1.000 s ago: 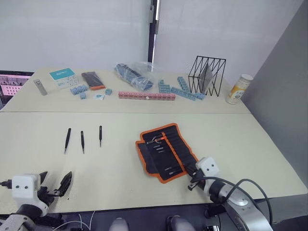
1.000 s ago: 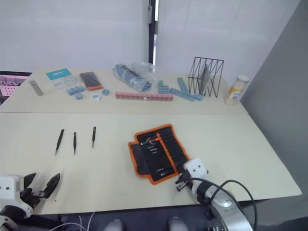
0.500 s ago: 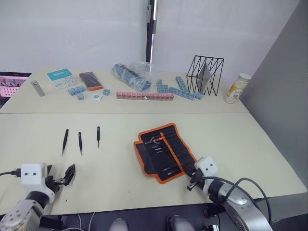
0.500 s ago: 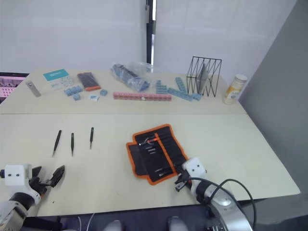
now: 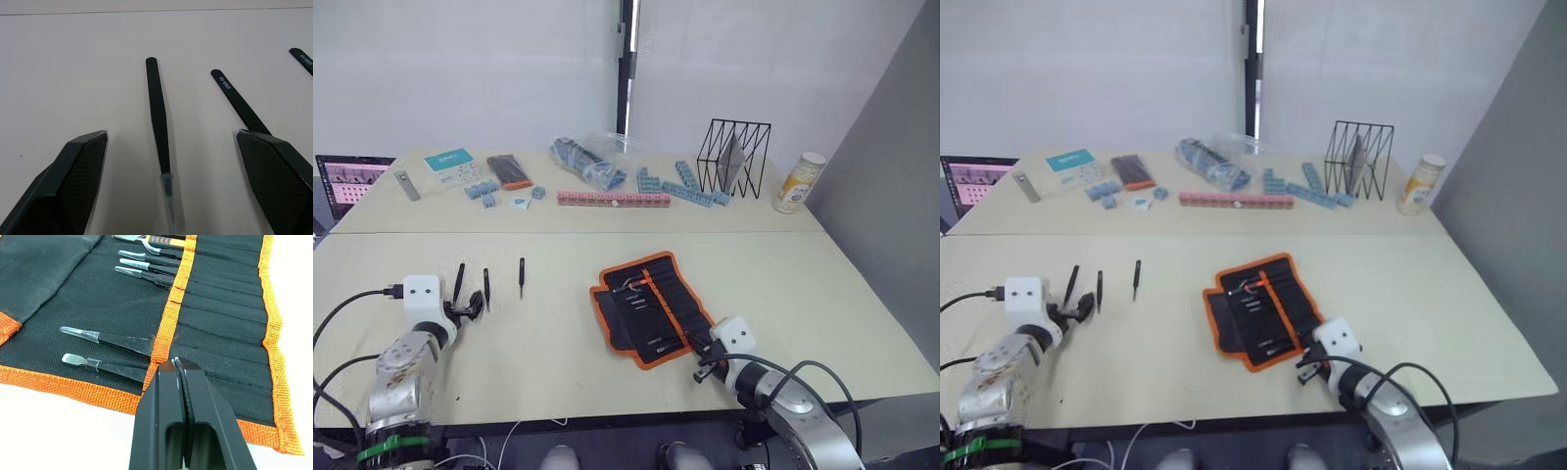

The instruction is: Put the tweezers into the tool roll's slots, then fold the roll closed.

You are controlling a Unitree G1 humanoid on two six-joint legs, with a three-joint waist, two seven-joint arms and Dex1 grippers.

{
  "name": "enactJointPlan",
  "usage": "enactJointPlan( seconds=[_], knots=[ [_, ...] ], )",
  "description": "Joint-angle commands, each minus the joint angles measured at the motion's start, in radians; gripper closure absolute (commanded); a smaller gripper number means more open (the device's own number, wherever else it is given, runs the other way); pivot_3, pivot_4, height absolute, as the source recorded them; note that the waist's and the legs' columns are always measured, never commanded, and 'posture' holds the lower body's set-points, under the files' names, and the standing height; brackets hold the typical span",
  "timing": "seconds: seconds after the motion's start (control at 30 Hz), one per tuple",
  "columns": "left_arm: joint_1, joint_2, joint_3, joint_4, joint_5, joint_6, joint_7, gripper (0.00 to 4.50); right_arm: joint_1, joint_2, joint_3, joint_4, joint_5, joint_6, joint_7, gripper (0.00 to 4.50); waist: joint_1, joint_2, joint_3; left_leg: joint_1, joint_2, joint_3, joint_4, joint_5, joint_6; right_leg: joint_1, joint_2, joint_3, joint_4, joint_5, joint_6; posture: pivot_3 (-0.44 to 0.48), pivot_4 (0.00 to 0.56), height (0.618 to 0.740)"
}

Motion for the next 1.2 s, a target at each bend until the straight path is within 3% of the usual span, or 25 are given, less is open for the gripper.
enactJointPlan(
  seconds=[0.03,0.43,0.7,0.87,1.0,1.13,1.2],
  knots=[
    [-0.004,-0.020,-0.044,0.072,0.024,0.025,0.019,0.59,0.037,-0.008,0.035,0.063,-0.013,0.079,0.005,4.50,0.001,0.002,0.000,0.000,-0.001,-0.001,0.000,0.000,0.000,0.000,0.000,0.000,0.000,0.000,0.000,0.000,0.150,0.738],
    [-0.019,-0.025,-0.028,0.067,-0.002,0.043,0.036,4.42,0.042,-0.011,0.037,0.054,-0.012,0.081,-0.006,4.50,-0.003,0.008,-0.001,0.002,-0.005,-0.007,0.000,0.000,0.000,0.000,0.000,0.000,0.000,0.000,0.000,0.000,0.150,0.738],
    [-0.041,0.007,0.034,0.027,0.002,0.002,0.098,4.47,0.040,-0.014,0.037,0.061,-0.014,0.079,-0.003,4.50,-0.014,0.005,0.000,0.002,-0.006,-0.009,-0.001,0.000,0.000,-0.001,0.000,0.000,0.000,0.000,0.000,0.000,0.150,0.738],
    [-0.031,0.051,0.043,-0.075,0.015,-0.072,0.092,4.47,0.039,-0.016,0.037,0.067,-0.014,0.075,0.001,4.50,-0.021,-0.011,0.004,0.000,-0.006,-0.009,-0.004,-0.001,-0.002,-0.003,0.001,0.000,0.000,0.000,0.000,0.000,0.150,0.738],
    [-0.075,0.121,-0.023,-0.197,-0.032,-0.084,-0.066,4.47,0.034,-0.017,0.038,0.071,-0.019,0.075,0.011,4.50,-0.019,-0.024,0.007,-0.001,-0.005,-0.009,-0.005,-0.005,-0.004,-0.003,0.002,0.000,0.000,0.001,0.000,0.000,0.150,0.738],
    [-0.172,0.175,-0.111,-0.236,-0.084,-0.018,-0.219,4.47,0.023,-0.018,0.041,0.077,-0.020,0.078,0.019,4.50,-0.019,-0.024,0.007,-0.001,-0.004,-0.009,-0.004,-0.006,-0.005,-0.004,0.002,0.000,0.000,0.001,0.000,0.000,0.150,0.738],
    [-0.284,0.185,-0.199,-0.253,-0.130,0.038,-0.333,4.47,0.017,-0.020,0.041,0.080,-0.019,0.081,0.022,4.50,-0.019,-0.024,0.008,0.000,-0.004,-0.009,-0.004,-0.006,-0.005,-0.003,0.002,0.000,0.000,0.001,0.000,0.000,0.150,0.738]
  ],
)
